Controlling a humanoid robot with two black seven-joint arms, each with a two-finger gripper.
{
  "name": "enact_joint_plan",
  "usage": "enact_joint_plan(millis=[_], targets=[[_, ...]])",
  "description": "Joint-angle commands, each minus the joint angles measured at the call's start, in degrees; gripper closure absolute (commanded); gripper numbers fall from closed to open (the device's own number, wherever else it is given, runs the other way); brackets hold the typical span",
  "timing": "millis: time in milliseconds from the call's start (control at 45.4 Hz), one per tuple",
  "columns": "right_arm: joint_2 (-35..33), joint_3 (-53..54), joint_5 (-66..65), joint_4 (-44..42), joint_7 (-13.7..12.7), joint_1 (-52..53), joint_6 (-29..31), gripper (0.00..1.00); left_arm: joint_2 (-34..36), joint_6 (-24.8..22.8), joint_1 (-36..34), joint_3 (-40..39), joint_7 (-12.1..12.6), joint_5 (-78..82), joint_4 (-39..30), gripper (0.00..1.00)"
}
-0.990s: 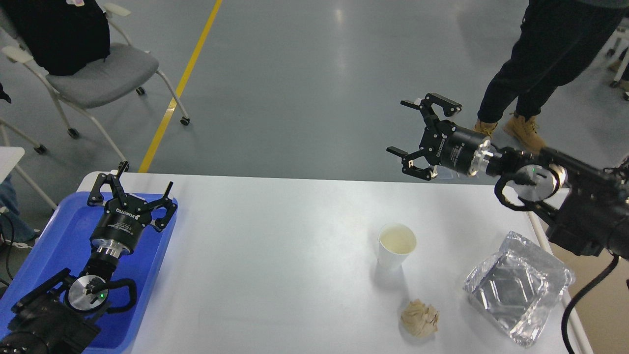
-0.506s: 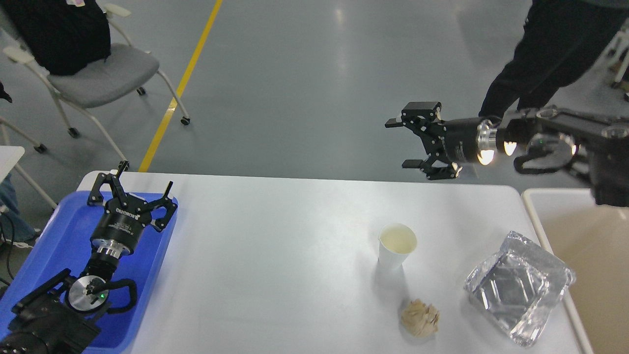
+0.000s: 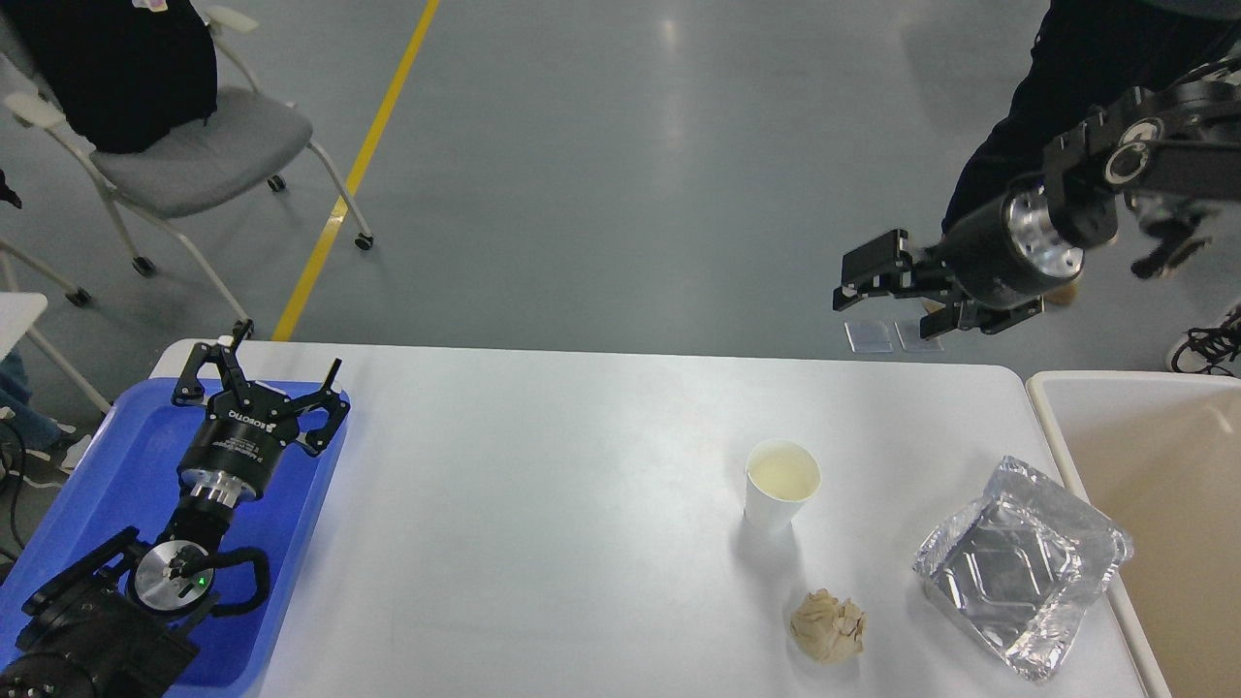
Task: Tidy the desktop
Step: 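Raise the right gripper up and away from the table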
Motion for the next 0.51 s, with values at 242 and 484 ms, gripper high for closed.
enact_joint_plan(millis=[242, 484], targets=[[5.8, -12.2, -2.8, 15.6, 0.2, 17.1, 4.0, 0.00, 0.0, 0.0, 0.0, 0.0, 0.0, 0.0, 0.0, 0.01], [9.8, -12.3, -2.4, 17.2, 0.3, 22.1, 10.3, 0.00, 0.0, 0.0, -0.1, 0.0, 0.0, 0.0, 0.0, 0.01]])
